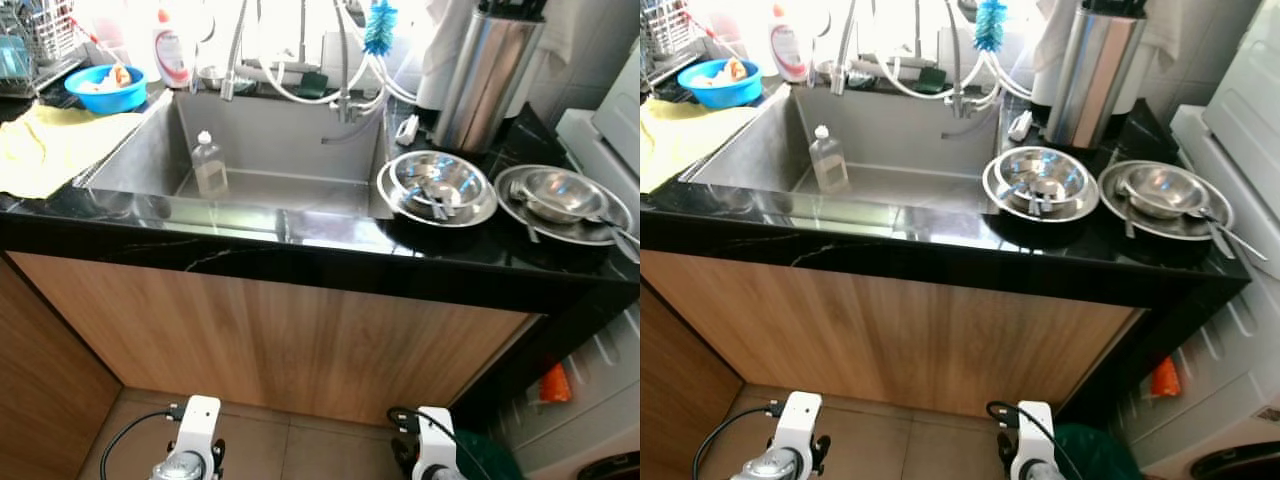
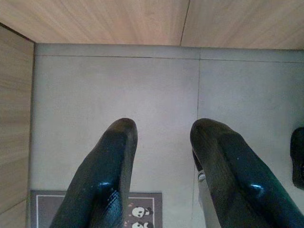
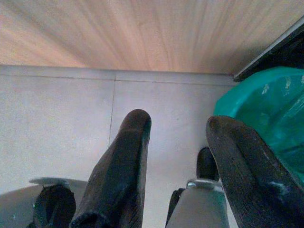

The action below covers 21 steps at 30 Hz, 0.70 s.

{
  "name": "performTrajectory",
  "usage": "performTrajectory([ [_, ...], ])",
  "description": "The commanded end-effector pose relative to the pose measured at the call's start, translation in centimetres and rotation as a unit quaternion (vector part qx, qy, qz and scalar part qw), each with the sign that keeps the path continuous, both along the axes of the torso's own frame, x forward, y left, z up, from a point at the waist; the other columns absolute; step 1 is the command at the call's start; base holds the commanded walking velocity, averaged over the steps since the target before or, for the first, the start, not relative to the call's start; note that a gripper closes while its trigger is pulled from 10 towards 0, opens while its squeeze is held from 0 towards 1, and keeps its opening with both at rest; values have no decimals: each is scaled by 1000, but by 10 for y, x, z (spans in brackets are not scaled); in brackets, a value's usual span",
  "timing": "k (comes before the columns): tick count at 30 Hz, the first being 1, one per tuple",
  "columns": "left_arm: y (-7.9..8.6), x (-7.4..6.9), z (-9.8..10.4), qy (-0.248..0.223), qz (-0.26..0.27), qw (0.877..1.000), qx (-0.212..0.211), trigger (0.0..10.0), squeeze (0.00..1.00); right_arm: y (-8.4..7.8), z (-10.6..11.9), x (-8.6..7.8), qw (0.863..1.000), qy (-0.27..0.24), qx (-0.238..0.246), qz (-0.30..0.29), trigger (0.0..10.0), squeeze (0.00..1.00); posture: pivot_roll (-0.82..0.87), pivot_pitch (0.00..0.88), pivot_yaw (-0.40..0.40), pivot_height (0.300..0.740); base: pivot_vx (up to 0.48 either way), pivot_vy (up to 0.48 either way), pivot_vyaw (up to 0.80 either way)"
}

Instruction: Kitchen organization

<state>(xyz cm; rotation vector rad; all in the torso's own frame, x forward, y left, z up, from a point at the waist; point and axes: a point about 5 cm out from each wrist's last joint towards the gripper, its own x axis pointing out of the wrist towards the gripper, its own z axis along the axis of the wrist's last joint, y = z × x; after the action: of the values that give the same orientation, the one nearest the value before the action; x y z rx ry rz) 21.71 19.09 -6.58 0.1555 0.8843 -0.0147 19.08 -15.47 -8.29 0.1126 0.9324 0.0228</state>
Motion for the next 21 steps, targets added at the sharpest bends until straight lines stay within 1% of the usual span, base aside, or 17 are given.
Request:
performTrajectory([
  [1, -2, -3, -2, 10, -4, 1000, -3, 10000, 0, -1, 0, 0, 1000, 0, 0, 1, 10000, 0, -62, 0, -12, 740, 0, 311, -781],
  [5, -2, -3, -2, 10, -3, 1000, -3, 10000, 0, -1, 1, 1, 1000, -1, 0, -1, 10000, 0, -60, 0, -13, 740, 0, 308, -772],
  [21, -1, -4, -3, 10, 1, 1000, -4, 10000, 0, -2, 1, 2, 1000, -6, -4, 2, 10000, 0, -58, 0, -10, 740, 0, 308, 0],
])
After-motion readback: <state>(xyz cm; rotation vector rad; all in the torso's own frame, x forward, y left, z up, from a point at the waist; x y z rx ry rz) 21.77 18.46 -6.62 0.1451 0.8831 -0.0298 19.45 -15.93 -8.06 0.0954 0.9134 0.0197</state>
